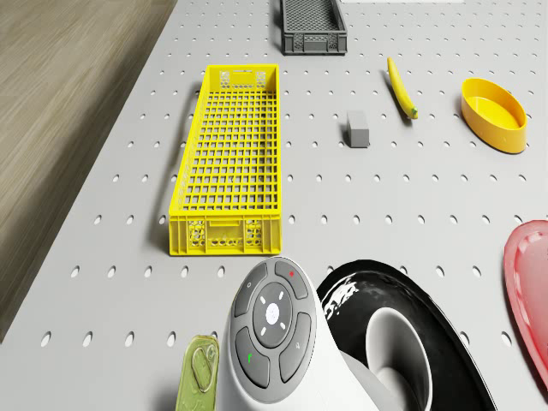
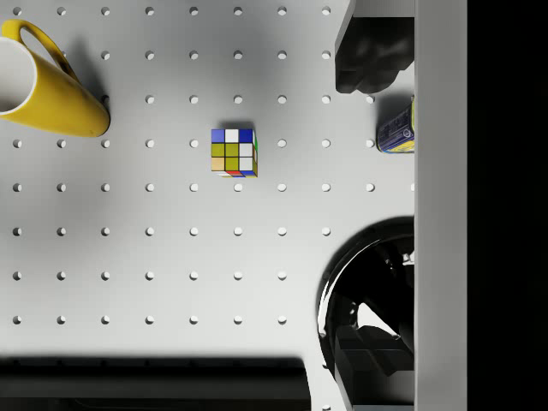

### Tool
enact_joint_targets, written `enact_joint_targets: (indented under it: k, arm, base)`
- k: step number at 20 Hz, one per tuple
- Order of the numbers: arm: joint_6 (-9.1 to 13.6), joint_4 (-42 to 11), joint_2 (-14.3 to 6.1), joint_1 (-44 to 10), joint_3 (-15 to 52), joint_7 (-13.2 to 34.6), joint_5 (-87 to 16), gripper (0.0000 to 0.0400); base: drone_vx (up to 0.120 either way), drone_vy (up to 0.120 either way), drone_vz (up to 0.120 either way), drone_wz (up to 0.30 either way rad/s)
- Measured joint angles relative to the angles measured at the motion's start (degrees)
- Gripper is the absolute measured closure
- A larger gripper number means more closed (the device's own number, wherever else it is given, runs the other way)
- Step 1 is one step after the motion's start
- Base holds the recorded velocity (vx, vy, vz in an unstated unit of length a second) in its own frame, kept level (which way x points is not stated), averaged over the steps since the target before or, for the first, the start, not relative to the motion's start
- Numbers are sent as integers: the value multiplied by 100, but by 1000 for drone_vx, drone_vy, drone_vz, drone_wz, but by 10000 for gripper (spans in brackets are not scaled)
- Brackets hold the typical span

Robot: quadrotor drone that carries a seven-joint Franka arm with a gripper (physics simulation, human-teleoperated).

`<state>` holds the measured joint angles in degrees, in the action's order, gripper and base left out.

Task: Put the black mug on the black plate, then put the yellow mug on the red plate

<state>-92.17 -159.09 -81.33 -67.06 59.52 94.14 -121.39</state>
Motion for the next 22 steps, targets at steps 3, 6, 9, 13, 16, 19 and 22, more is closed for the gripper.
enact_joint_targets:
  k: [3, 6, 9, 13, 16, 19, 22]
  arm:
    - [7, -1, 7, 5, -2, -4, -4, 0]
    - [14, -1, 15, 9, -3, -7, -8, 0]
    - [20, -2, 22, 14, -5, -11, -11, 0]
    - [29, -3, 30, 19, -7, -15, -16, 0]
    - [35, -4, 37, 23, -8, -18, -19, 0]
    - [40, -4, 43, 27, -10, -21, -23, 0]
    - [46, -5, 49, 31, -11, -24, -26, 0]
  base:
    - [-120, 120, 0, 0]
    - [-120, 93, 0, 0]
    - [-120, 0, 0, 0]
    - [-120, 0, 0, 0]
    - [-120, 13, 0, 0]
    - [-120, 93, 0, 0]
    - [-120, 0, 0, 0]
